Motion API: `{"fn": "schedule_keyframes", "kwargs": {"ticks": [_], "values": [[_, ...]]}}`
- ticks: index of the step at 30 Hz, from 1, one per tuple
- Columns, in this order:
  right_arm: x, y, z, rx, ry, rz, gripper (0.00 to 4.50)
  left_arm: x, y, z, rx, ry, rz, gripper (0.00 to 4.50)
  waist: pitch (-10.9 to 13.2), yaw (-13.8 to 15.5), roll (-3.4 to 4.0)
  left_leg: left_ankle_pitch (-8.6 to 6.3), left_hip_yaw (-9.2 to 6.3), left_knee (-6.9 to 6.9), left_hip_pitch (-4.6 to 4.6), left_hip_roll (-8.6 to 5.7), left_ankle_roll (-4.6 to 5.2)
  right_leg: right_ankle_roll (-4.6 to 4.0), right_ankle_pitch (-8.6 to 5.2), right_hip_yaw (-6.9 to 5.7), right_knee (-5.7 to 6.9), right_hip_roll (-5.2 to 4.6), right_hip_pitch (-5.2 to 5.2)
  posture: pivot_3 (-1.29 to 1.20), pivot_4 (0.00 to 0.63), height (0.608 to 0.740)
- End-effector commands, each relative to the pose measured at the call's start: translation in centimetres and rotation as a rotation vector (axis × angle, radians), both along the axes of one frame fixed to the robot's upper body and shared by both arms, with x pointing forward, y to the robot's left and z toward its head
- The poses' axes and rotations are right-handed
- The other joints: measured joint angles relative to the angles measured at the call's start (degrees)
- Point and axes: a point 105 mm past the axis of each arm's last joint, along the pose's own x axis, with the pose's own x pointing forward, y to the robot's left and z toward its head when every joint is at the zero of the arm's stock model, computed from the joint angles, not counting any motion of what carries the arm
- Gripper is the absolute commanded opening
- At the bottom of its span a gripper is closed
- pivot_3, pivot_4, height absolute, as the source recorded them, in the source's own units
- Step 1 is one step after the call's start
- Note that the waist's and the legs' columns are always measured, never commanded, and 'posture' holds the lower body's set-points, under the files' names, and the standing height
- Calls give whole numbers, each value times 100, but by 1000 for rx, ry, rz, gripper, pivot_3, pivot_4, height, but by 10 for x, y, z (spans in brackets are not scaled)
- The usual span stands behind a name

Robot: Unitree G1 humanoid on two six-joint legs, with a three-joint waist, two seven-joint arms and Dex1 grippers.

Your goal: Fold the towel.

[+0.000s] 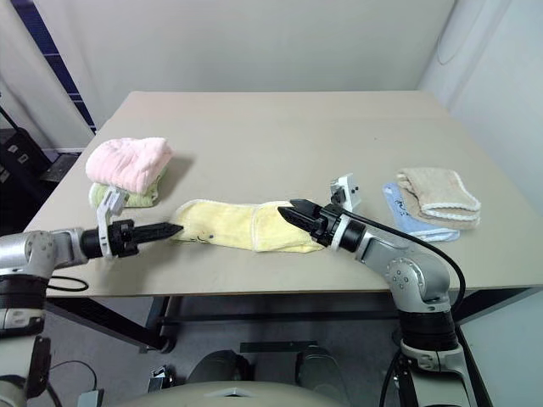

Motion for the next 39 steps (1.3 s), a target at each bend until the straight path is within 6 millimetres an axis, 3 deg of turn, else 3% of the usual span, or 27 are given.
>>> {"fn": "schedule_keyframes", "kwargs": {"ticks": [1,6,12,19,28,39], "values": [[4,2,11,40,4,7,2358,-1,9,12,-19,19,20,4500,0,13,1,0,0,0,0,0,-1,-6,-3,0,0,-1,0,0,0,740],[8,2,7,52,47,-16,2358,10,17,4,-37,83,108,4500,-1,34,-1,0,1,0,0,-4,-2,-16,-7,1,-2,-17,-1,0,0,740],[12,-2,0,36,81,-68,2358,26,5,-10,-60,186,157,4500,-3,28,-4,0,5,0,-4,-7,-1,2,4,2,-2,-13,-2,0,0,740],[15,-9,-3,31,92,-121,2358,35,-9,-11,-106,208,146,4500,-3,22,-4,2,7,0,-3,-2,-3,5,5,3,11,-4,-9,0,0,740],[19,-14,-8,5,100,-172,2358,47,0,-16,-98,186,234,4500,-5,22,-4,2,7,4,-1,-6,-4,1,6,4,13,-10,-6,0,0,740],[20,-14,-6,-33,68,-167,2389,51,-5,-20,-99,155,239,591,-5,20,-4,3,7,3,-2,-5,-5,3,7,4,17,-8,-10,0,0,740]]}}
